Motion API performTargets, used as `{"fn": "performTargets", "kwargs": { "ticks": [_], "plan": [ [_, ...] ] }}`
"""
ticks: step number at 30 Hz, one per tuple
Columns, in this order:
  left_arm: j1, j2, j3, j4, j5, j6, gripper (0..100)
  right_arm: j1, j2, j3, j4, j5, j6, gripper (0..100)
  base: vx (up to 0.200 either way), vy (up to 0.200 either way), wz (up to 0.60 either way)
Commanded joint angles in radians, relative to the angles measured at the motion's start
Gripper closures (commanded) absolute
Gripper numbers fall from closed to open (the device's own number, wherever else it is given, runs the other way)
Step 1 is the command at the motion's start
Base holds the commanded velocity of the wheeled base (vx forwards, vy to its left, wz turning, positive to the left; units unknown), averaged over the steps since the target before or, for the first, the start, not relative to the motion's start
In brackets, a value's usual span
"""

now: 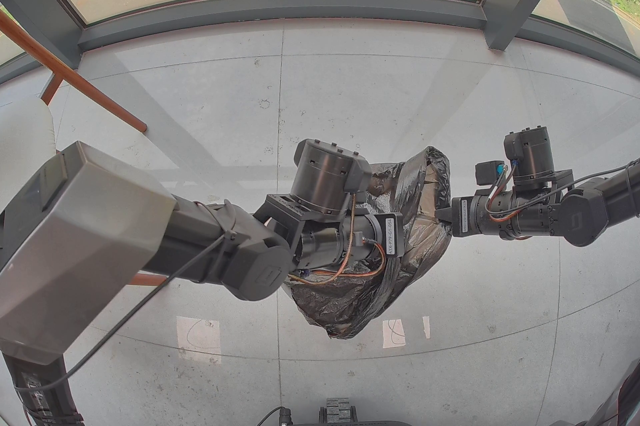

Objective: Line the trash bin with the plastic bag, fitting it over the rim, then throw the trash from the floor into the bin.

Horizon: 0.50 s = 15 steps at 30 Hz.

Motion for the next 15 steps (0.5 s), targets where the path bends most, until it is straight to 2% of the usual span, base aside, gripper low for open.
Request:
{"fn": "performTargets", "kwargs": {
  "ticks": [1, 6, 12, 15],
  "plan": [
    [0.073, -0.082, 0.004, 0.02, -0.006, -0.002, 100, -0.028, -0.019, 0.023, 0.001, 0.027, -0.016, 100, 0.0, 0.0, 0.0],
    [0.125, -0.183, 0.06, 0.14, -0.013, 0.003, 100, -0.04, -0.014, 0.024, 0.003, 0.047, -0.033, 100, 0.0, 0.0, 0.0],
    [0.2, -0.213, 0.16, 0.142, -0.032, 0.016, 100, -0.065, 0.013, 0.021, 0.001, 0.084, -0.041, 100, 0.0, 0.0, 0.0],
    [0.228, -0.212, 0.169, 0.14, -0.032, 0.05, 100, -0.082, 0.035, 0.018, 0.001, 0.109, -0.087, 100, 0.0, 0.0, 0.0]
  ]
}}
